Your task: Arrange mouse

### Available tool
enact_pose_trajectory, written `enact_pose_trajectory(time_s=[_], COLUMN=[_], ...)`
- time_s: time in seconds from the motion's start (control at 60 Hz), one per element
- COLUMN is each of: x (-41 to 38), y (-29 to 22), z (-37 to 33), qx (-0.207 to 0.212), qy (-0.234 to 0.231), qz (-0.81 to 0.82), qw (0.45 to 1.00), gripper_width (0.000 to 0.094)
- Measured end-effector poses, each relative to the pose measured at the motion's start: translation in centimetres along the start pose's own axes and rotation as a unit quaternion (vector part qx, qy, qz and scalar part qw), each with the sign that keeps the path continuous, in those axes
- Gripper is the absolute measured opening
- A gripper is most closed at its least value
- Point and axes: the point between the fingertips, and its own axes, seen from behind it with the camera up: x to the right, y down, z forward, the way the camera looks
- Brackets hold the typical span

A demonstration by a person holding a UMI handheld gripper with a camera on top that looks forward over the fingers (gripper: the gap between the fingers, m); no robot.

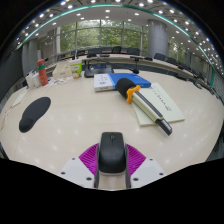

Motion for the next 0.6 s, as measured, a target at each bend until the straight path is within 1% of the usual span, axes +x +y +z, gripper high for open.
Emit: enact_pose_trajectory(time_s=[0.067, 0.133, 0.217, 0.333, 0.417, 0.467, 0.533, 0.6], x=[0.0, -0.1, -1.2, -5.9, -10.9, -14.7, -19.5, -24.2], y=[-0.4, -1.9, -6.0, -13.2, -17.3, -18.9, -20.1, -19.8], z=[-0.3, -1.4, -3.2, -5.8, -6.3, -6.1, -4.6, -2.4], qx=[-0.003, 0.006, 0.034, 0.085, 0.113, 0.121, 0.121, 0.110], qy=[0.010, 0.026, 0.042, 0.039, 0.021, 0.007, -0.015, -0.031], qz=[0.002, 0.004, 0.013, 0.019, 0.011, 0.010, 0.009, 0.001], qw=[1.000, 1.000, 0.998, 0.995, 0.993, 0.993, 0.993, 0.993], gripper_width=[0.0331, 0.0320, 0.0321, 0.0320, 0.0320, 0.0318, 0.0319, 0.0319])
